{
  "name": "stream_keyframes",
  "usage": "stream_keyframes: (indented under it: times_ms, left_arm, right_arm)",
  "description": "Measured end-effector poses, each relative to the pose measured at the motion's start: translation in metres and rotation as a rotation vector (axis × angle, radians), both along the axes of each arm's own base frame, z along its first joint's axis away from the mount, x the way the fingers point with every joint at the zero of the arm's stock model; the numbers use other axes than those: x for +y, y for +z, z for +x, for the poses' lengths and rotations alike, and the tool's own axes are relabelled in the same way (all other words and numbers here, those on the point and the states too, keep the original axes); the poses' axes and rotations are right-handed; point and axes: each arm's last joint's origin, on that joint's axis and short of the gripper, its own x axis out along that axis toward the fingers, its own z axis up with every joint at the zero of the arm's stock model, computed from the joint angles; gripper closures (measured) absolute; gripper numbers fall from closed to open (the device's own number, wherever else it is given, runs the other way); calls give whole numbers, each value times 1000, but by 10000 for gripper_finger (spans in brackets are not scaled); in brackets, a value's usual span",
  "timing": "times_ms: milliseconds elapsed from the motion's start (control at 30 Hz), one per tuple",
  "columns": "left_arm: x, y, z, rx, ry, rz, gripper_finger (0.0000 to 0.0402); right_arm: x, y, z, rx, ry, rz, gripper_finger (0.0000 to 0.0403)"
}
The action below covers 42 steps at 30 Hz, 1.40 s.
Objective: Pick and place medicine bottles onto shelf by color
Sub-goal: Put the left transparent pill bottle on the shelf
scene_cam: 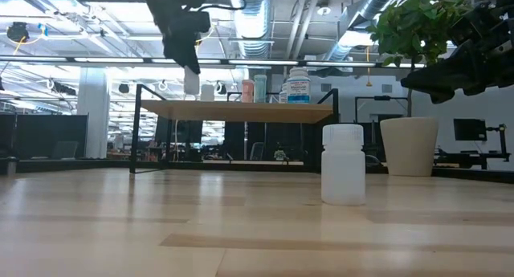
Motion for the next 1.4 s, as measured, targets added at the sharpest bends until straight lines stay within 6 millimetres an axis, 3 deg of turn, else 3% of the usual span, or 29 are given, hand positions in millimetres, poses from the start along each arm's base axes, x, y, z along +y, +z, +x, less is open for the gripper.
stream_keyframes:
  times_ms: [433, 833, 1067, 1400]
  left_arm:
    - [2, -7, -1, 53, -16, 29, 281]
    - [12, -7, -8, 32, 153, -1, 279]
    - [4, -8, -4, 57, 26, -1, 279]
    - [6, -5, 0, 4, 90, 18, 279]
  right_arm:
    - [0, 0, 0, 0, 0, 0, 280]
    - [0, 0, 0, 0, 0, 0, 280]
    - [0, 0, 0, 0, 0, 0, 280]
    - [0, 0, 0, 0, 0, 0, 280]
